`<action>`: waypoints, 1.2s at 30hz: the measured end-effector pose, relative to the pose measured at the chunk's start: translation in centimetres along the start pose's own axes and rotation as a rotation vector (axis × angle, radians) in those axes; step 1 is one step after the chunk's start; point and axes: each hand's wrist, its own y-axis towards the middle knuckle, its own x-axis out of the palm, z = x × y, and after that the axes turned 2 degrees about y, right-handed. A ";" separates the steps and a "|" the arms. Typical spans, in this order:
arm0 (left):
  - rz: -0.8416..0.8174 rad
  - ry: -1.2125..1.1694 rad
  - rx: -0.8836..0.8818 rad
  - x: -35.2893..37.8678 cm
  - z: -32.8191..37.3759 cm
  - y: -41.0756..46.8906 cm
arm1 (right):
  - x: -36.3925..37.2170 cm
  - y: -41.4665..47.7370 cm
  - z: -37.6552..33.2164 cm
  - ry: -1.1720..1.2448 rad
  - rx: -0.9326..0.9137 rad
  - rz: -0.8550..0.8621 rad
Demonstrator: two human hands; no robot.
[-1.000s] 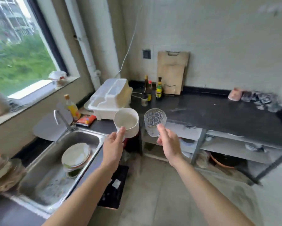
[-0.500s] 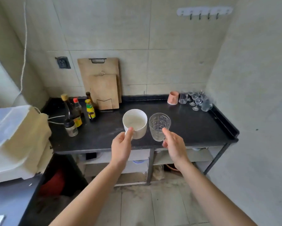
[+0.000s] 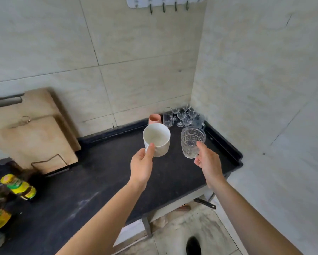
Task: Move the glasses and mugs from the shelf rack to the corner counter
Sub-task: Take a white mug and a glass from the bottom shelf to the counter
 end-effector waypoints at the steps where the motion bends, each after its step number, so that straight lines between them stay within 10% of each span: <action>1: -0.003 0.015 -0.020 0.8 -0.5 1.2 | 0.2 1.5 0.4 -0.005 0.019 -0.003; 15: 0.073 0.184 -0.232 13.0 -4.2 20.4 | 5.4 28.8 1.2 -0.236 0.225 -0.209; 36: 0.053 0.162 -0.439 18.2 -13.6 28.5 | 10.6 37.8 10.1 -0.322 0.389 -0.274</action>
